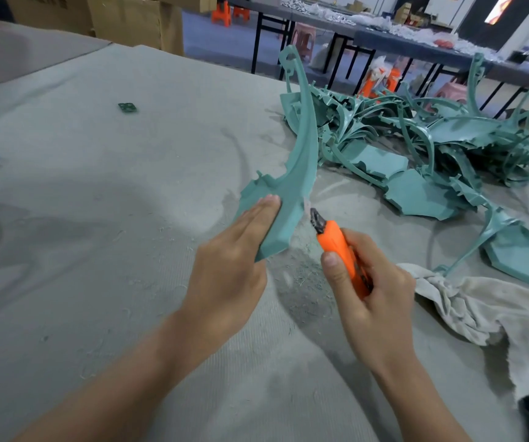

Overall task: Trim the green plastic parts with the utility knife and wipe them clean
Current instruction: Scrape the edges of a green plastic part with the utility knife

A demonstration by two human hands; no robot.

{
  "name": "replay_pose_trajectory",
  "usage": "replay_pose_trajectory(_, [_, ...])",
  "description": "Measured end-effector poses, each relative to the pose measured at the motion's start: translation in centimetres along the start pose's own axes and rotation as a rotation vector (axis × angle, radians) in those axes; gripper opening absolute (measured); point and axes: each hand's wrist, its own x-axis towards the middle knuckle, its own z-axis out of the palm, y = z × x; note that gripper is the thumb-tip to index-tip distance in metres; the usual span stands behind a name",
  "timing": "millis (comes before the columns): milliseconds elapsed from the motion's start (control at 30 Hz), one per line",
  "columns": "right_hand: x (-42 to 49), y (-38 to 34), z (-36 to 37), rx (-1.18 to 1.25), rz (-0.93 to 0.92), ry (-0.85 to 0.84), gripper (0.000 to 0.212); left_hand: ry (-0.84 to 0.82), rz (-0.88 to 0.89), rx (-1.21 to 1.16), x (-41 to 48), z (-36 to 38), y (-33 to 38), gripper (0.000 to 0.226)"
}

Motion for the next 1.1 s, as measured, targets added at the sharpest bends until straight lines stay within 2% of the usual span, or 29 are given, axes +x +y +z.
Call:
replay_pose_trajectory(100, [0.3,0.4,-0.2,0.085,0.165,0.084,0.032,-0.024,-0.002,-0.01,-0.1,0.1,0.0,0.068])
replay_pose_trajectory(167, [0.4,0.1,-0.3,0.304,0.272,0.081,0.033,-0.034,0.015,0.005,-0.1,0.1,-0.1,0.068])
replay_pose_trajectory(267, [0.6,-0.4,-0.4,0.623,0.427,-0.026,0.032,-0.052,0.109,0.058,0.0,0.0,-0.2,0.06])
replay_pose_trajectory(333, [0.6,-0.6,-0.3,0.693,0.469,-0.117,0.039,-0.063,0.152,0.067,0.0,0.1,-0.3,0.061])
replay_pose_trajectory(400, [0.4,-0.8,-0.2,0.666,0.439,-0.159,0.045,-0.05,0.145,0.054,-0.1,0.3,-0.4,0.059])
replay_pose_trajectory(533, [-0.1,-1.1,0.5,0.456,0.219,-0.173,0.045,-0.007,0.026,0.009,-0.3,0.6,-0.1,0.061])
replay_pose_trajectory(700, [-0.6,-1.0,1.1,0.209,0.063,-0.103,0.036,0.01,-0.155,-0.108,-0.2,0.4,0.8,0.044])
replay_pose_trajectory(867, [-0.7,-1.0,1.2,0.128,0.01,-0.084,0.03,0.079,-0.121,-0.122,-0.5,0.6,1.8,0.013])
replay_pose_trajectory(1100, [-0.8,-1.2,1.2,0.093,0.004,-0.066,0.027,0.092,-0.074,-0.147,-0.9,0.6,2.2,0.01])
